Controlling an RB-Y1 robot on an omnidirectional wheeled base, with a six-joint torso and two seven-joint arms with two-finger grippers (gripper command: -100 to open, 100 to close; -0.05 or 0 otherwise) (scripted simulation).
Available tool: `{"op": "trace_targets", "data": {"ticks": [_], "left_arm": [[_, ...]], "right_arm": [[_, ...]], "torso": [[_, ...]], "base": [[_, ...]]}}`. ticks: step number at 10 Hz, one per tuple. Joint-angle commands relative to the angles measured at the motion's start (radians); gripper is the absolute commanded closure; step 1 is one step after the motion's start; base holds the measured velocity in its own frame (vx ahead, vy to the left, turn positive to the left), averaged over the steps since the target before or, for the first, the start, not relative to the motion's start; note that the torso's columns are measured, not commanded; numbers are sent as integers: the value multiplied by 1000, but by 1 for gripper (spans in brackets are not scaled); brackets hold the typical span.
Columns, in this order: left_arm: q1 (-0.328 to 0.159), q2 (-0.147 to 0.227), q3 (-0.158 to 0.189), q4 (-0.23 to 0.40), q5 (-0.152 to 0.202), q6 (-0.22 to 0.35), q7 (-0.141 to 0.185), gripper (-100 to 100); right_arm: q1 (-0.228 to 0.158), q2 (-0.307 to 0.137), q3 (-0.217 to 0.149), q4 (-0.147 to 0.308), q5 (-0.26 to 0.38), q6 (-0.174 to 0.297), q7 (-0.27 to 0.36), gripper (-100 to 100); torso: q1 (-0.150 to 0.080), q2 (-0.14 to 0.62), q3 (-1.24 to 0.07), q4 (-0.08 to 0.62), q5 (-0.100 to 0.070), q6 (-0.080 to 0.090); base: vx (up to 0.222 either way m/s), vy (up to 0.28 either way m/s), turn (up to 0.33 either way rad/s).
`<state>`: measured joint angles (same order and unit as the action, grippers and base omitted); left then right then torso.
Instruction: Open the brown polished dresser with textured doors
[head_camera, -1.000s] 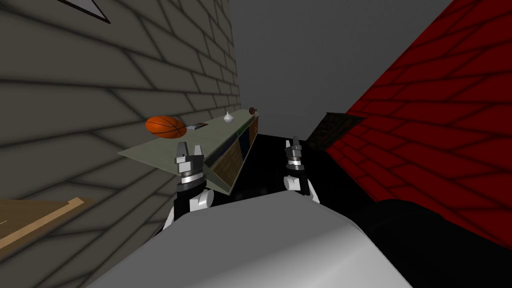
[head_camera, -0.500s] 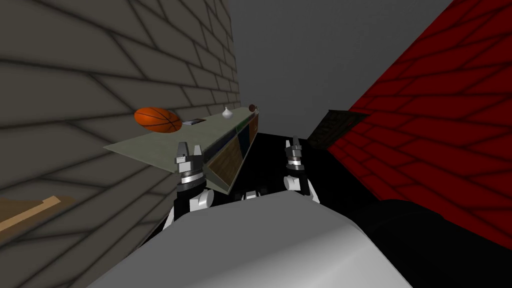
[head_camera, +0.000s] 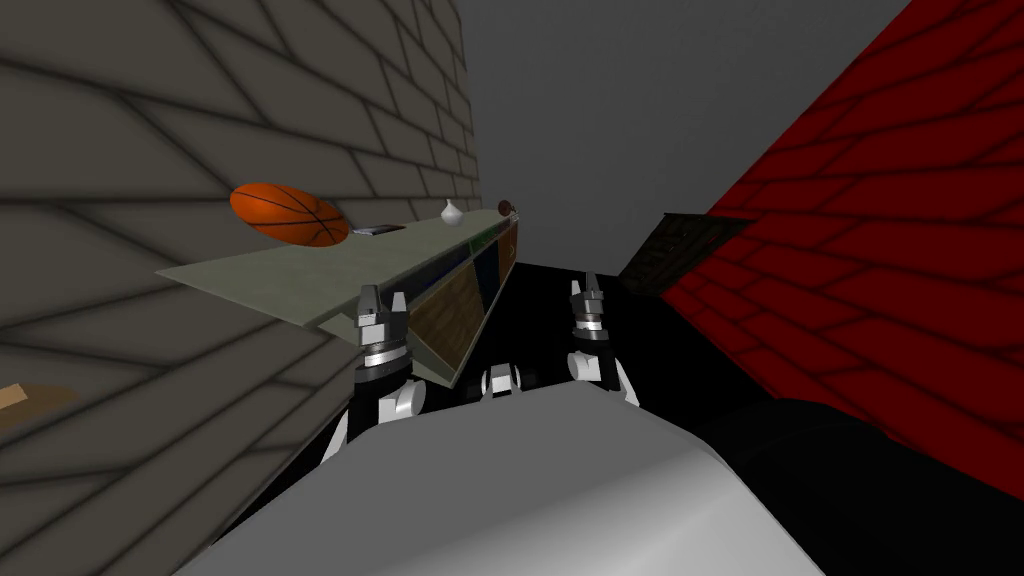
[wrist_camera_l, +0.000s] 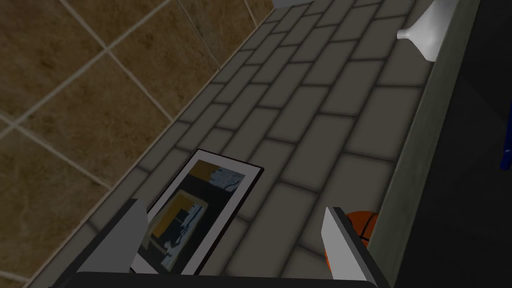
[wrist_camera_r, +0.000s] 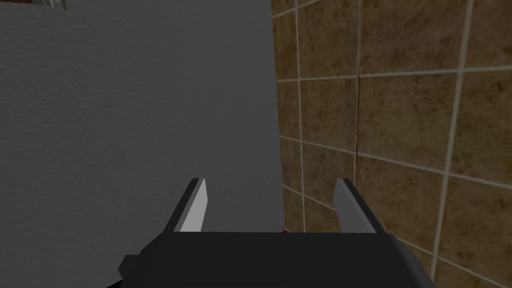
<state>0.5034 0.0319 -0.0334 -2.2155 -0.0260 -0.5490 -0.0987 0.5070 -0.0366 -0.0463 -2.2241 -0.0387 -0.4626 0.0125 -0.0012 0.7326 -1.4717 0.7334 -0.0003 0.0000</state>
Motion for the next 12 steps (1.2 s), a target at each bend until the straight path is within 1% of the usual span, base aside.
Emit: {"op": "trace_targets", "data": {"ticks": [1, 3, 5, 6, 7, 8, 9, 10, 11, 12], "left_arm": [[-15, 53, 10, 51, 2, -1, -7, -100], [-30, 81, 20, 107, 4, -3, -14, -100], [-48, 99, 33, 164, 7, -6, -23, -100], [-48, 99, 33, 175, 7, -6, -23, -100], [-57, 105, 41, 212, 9, -8, -28, -100], [-57, 105, 41, 212, 9, -8, -28, -100], [-68, 109, 48, 250, 10, -10, -33, -100], [-78, 112, 56, 275, 12, -12, -38, -100], [-78, 112, 56, 289, 12, -12, -38, -100], [-89, 114, 64, 330, 14, -14, -43, -100]], "right_arm": [[0, 0, 0, 0, 0, 0, 0, 0], [0, 0, 0, 0, 0, 0, 0, 0], [0, 0, 0, 0, 0, 0, 0, 0], [0, 0, 0, 0, 0, 0, 0, 0], [0, 0, 0, 0, 0, 0, 0, 0], [0, 0, 0, 0, 0, 0, 0, 0], [0, 0, 0, 0, 0, 0, 0, 0], [0, 0, 0, 0, 0, 0, 0, 0], [0, 0, 0, 0, 0, 0, 0, 0], [0, 0, 0, 0, 0, 0, 0, 0]], "torso": [[0, 1, -5, 3, 0, 0], [0, 3, -6, 4, 0, 0], [1, 4, -5, 4, 0, 0], [-1, 5, -5, 4, 0, 0], [1, 8, -3, 5, 0, 0], [3, 8, -2, 5, 1, 0], [4, 8, -3, 5, 1, 0], [1, 5, -4, 5, 0, 0], [-1, 3, -6, 4, 0, 0], [0, 5, -5, 4, 0, 0]], "base": [[98, -58, 56], [122, -69, 64], [154, -93, 94], [100, -81, 23], [90, -51, 46], [70, -36, 37], [93, -57, 50], [118, -100, 134], [95, -78, 41], [117, -68, 50]]}}
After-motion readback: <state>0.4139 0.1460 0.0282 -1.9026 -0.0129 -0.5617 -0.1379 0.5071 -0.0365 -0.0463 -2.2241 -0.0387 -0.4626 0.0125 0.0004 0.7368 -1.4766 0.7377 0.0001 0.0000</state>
